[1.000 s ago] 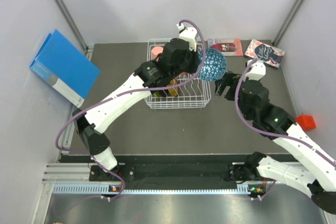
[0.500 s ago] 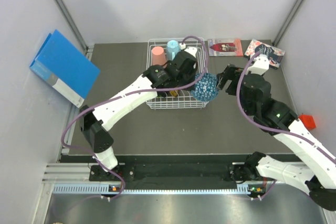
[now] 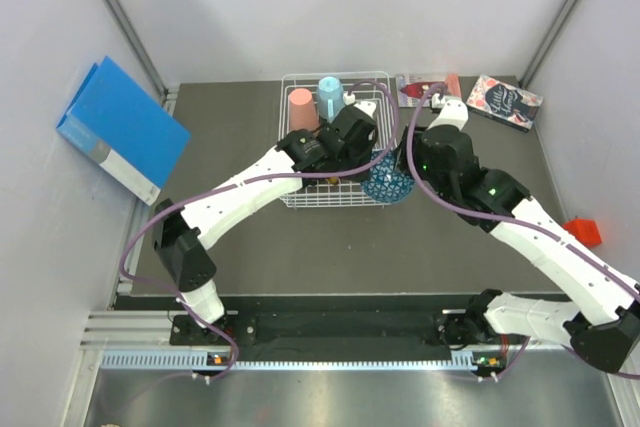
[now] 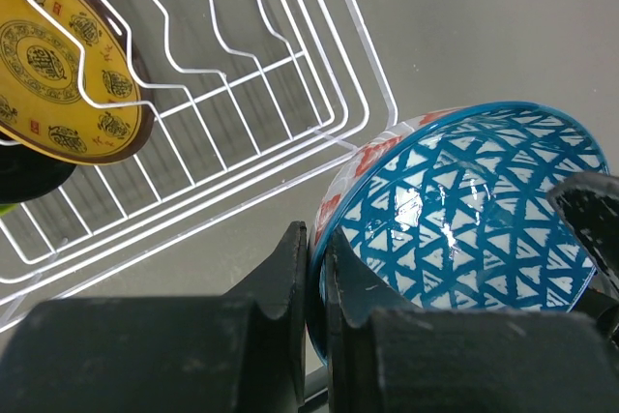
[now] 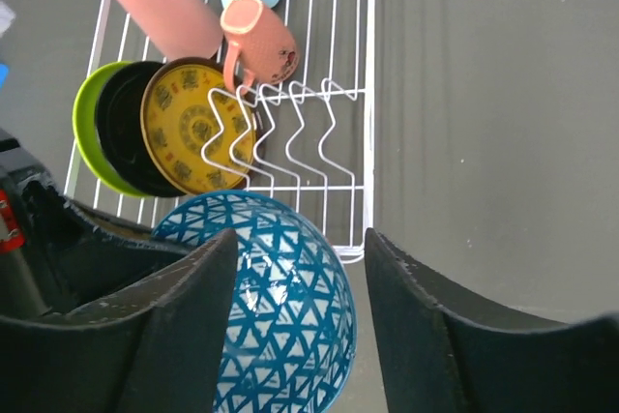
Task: Unload the mixed dishes from the dish rack
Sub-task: Pick up the bowl from the dish rack, then place the bowl at the center of the board.
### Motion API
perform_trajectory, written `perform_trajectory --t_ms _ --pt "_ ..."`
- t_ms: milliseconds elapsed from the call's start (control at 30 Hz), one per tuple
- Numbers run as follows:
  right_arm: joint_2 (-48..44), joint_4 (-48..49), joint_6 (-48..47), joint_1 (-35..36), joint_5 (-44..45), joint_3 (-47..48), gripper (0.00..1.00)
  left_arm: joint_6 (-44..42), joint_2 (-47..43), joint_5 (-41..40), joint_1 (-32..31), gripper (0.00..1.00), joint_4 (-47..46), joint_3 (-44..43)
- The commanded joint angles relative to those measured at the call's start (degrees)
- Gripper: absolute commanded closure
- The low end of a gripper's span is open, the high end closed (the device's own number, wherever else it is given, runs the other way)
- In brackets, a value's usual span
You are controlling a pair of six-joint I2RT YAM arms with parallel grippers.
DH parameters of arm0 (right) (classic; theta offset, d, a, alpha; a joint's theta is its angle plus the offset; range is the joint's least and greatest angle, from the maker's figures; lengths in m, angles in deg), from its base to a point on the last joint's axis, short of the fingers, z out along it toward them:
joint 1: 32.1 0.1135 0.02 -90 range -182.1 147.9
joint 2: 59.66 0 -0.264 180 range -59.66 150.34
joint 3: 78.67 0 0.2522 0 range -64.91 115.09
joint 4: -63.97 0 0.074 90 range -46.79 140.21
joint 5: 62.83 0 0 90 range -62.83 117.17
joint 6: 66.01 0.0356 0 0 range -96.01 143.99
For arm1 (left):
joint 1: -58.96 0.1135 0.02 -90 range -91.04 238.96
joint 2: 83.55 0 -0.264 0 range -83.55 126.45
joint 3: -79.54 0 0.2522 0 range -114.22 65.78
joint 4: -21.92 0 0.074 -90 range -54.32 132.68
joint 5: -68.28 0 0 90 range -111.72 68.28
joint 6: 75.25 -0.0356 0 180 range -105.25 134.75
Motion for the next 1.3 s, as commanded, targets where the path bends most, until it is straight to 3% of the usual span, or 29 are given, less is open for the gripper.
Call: perform_trajectory --t_ms 0,333,433,533,633,700,733,800,833,867,1033,1133,1267 --pt "-1.5 -0.4 1.3 -0.6 -1.9 -0.2 0.46 0.9 -3.9 -1.1 0.0 1.0 -3.8 0.1" --pt "-1.4 -1.8 2.6 -0.7 -3.7 -5.7 0.48 0.5 -4.6 -1.7 0.0 1.0 -4.2 0.1" --pt "-1.3 -0.7 2.9 -0.7 -5.0 -6.9 0.58 0.6 -5.0 -1.3 0.0 1.0 -4.3 0.4" --pt "-0.7 -0.3 2.7 -0.7 -6.0 -7.0 0.74 0.6 -5.4 -1.0 0.0 1.0 -4.8 0.9" --pt "-0.5 -0.3 2.8 -0.7 -6.1 -6.9 0.98 0.3 -5.9 -0.8 0.0 1.0 -5.3 1.7" --pt "-1.3 -0.4 3.2 -0.8 -4.7 -6.9 1.0 -0.6 -6.2 -0.4 0.0 1.0 -5.5 2.0" --pt "-1.7 -0.4 3.3 -0.8 -3.8 -6.8 1.0 -0.9 -6.3 -0.5 0.0 0.77 -5.5 1.9" --pt "-2.6 -0.9 3.4 -1.5 -1.7 -6.2 1.0 -1.6 -6.7 -2.7 0.0 0.49 -4.8 1.7" --pt "-2.6 -2.1 3.2 -2.3 -1.2 -4.8 1.0 -1.6 -6.9 -4.4 0.0 0.06 -4.4 1.6" --pt "-1.8 -3.2 3.2 -5.4 -1.0 -3.9 1.0 -1.5 -7.6 -6.6 0.1 0.01 -3.4 1.6" --pt "-3.1 -0.7 5.6 -21.8 -12.9 -2.1 1.0 0.8 -12.1 -21.6 1.6 0.01 -2.4 3.0" --pt "-1.1 1.0 9.0 -30.5 -16.7 -0.6 1.0 1.9 -17.2 -23.6 2.1 0.01 -5.6 8.0" --pt "10.1 3.9 9.3 -39.0 -15.7 2.0 1.0 1.7 -25.5 -22.8 2.1 0.01 -9.6 16.2"
